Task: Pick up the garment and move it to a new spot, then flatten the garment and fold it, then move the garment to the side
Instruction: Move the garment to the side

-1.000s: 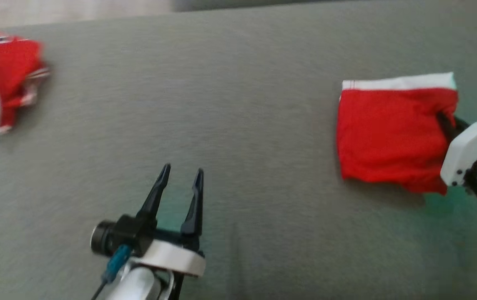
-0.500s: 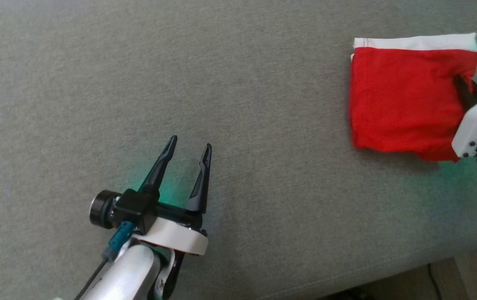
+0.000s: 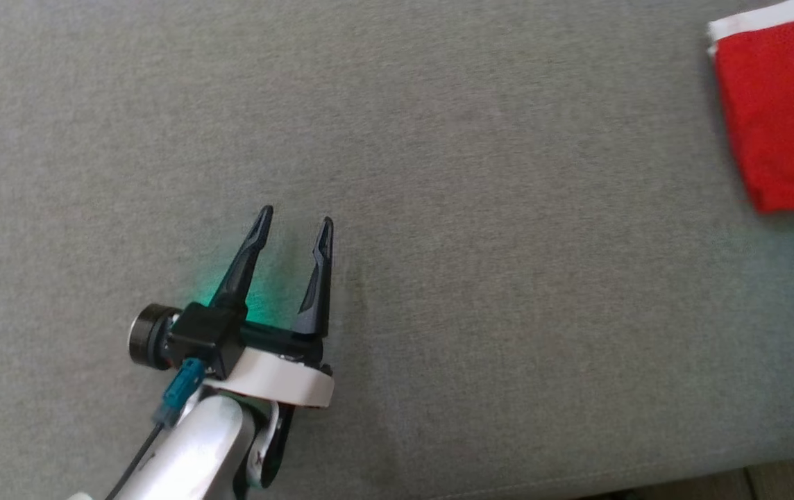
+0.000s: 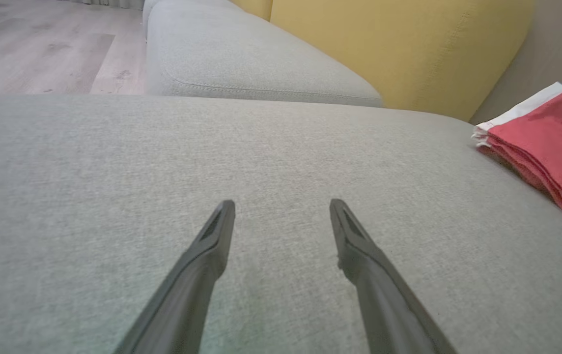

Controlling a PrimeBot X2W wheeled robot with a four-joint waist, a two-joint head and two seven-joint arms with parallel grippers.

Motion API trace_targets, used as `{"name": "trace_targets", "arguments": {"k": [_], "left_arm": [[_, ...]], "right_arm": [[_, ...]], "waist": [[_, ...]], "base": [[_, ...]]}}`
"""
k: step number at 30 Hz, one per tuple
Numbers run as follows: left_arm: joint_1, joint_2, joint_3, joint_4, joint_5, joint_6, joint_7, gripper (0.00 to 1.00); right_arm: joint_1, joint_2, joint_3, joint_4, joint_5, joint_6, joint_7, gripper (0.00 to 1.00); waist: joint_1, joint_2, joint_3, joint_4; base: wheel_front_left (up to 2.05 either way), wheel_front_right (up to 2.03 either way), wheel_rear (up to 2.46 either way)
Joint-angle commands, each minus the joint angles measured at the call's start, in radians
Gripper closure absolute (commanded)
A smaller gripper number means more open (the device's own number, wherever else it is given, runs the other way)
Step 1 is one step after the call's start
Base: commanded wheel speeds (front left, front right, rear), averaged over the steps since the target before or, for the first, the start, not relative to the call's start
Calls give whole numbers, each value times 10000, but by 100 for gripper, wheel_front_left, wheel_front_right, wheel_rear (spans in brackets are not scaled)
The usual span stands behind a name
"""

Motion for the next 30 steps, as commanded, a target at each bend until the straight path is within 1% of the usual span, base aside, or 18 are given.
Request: {"name": "trace_targets", "arguments": {"k": [1,5,7,8,10,11,17,21,28,30], "left_arm": [[-188,184,312,-352,87,51,-81,0],[-195,184,318,-363,61,69,-136,0],[-212,169,306,-350,55,78,-152,0],[-220,162,297,-343,53,81,-158,0],[-236,154,274,-332,54,90,-154,0],[-243,152,265,-323,53,93,-151,0],[-241,168,224,-245,1,80,-145,0],[-181,135,225,-159,-73,89,-216,0],[84,21,402,162,-364,105,-518,0],[217,8,501,282,-470,111,-616,0]], "right_arm": [[-171,-373,-81,-325,-121,-7,-97,100],[-209,-521,-376,-426,-261,-7,-153,100],[-190,-438,-444,-497,-100,-7,-143,100],[-167,-426,-439,-541,-94,-7,-140,96],[-145,-346,-547,-667,-151,-7,-300,52],[-120,-276,-587,-696,-215,-7,-326,0],[28,93,-582,-1016,-509,-7,-497,0],[141,294,-365,-1394,-493,-7,-580,0],[649,650,392,-2143,-379,-7,-965,0],[921,859,597,-2353,-400,-7,-1189,0]], "waist": [[-1,0,95,98],[-1,0,148,146],[-1,0,140,145],[-1,0,132,139],[-1,0,109,123],[-1,0,88,115],[-1,0,-180,146],[-1,0,-538,282],[-1,0,-1683,736],[-1,0,-2103,885]], "base": [[0,0,0],[0,0,0],[0,0,0],[0,0,0],[0,0,0],[0,0,0],[0,0,0],[0,0,0],[0,0,0],[0,0,0]]}}
